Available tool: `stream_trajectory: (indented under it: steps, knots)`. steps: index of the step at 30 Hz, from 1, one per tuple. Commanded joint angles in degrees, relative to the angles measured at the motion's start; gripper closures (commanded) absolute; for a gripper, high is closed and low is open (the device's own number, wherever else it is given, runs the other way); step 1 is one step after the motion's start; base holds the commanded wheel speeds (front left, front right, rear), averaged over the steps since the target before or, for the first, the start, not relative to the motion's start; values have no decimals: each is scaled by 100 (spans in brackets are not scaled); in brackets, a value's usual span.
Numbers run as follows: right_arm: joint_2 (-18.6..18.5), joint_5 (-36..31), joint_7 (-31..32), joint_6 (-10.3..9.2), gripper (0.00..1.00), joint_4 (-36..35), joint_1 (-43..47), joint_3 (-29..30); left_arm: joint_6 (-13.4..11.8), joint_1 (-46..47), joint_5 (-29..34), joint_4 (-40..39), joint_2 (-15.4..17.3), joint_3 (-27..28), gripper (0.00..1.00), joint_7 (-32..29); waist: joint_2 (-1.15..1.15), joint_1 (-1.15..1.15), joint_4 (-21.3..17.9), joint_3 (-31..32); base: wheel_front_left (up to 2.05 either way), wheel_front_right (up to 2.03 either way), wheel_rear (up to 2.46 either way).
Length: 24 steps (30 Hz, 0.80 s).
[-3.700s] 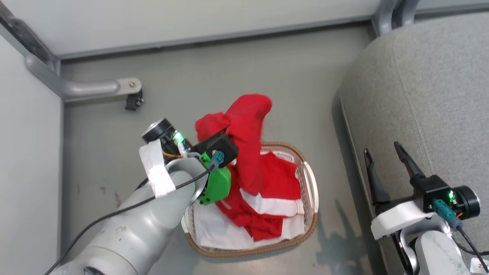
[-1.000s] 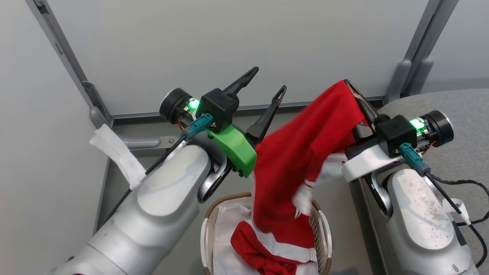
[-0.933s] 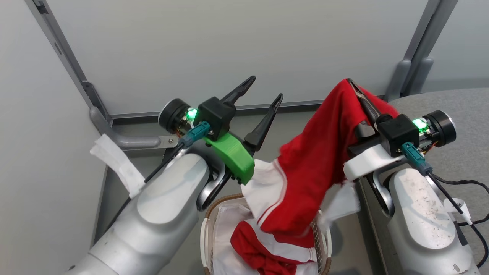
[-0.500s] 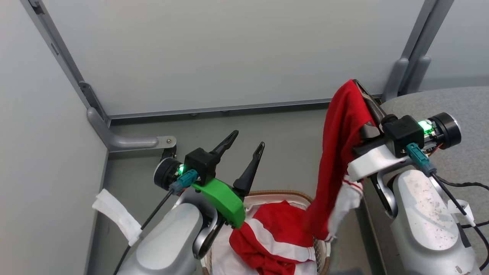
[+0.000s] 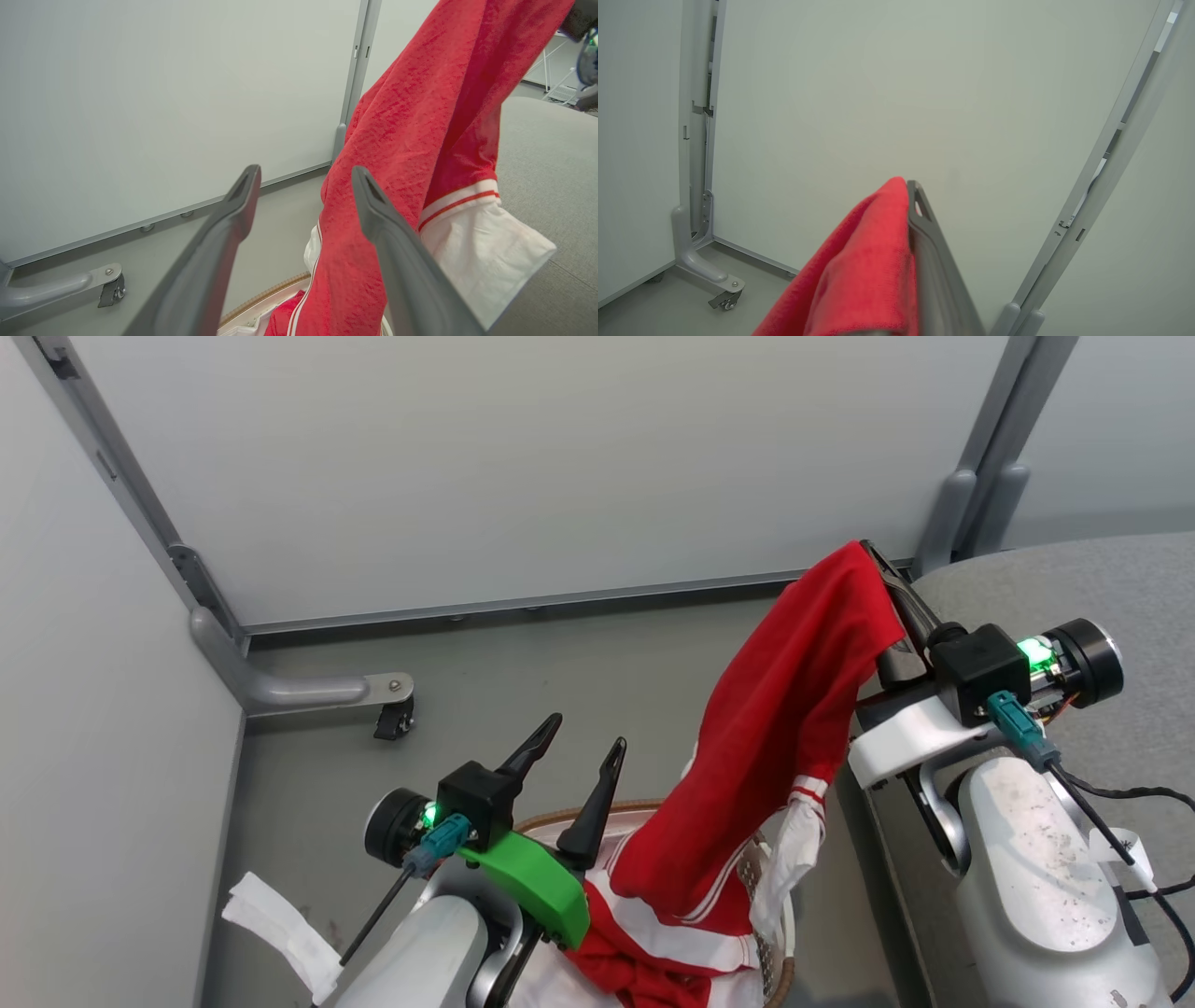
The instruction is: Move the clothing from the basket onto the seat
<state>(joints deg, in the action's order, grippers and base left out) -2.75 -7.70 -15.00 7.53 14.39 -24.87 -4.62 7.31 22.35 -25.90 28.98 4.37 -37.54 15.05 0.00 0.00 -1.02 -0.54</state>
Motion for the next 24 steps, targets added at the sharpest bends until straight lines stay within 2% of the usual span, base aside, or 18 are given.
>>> stream_trajectory:
  steps: [1, 9, 15, 24]
  knots:
    - [-26, -60, -28, -8, 100, 25, 90, 17, 25, -88, 72, -73, -24, 55, 0, 19, 0, 0, -148, -31, 0, 0, 0]
    - [-23, -405, -28, -8, 100, -22, -33, 305, 23, -287, 321, -286, -83, 221, 0, 13, 0, 0, -909, -207, 0, 0, 0]
    - [-23, -589, -28, -8, 100, -77, -133, 573, 23, -218, 407, -402, -113, 92, 0, 13, 0, 0, -1485, -441, 0, 0, 0]
    - [-19, -644, -28, -8, 100, -196, -311, 801, 23, 4, 428, -426, -120, -289, 0, 12, 0, 0, -1978, -840, 0, 0, 0]
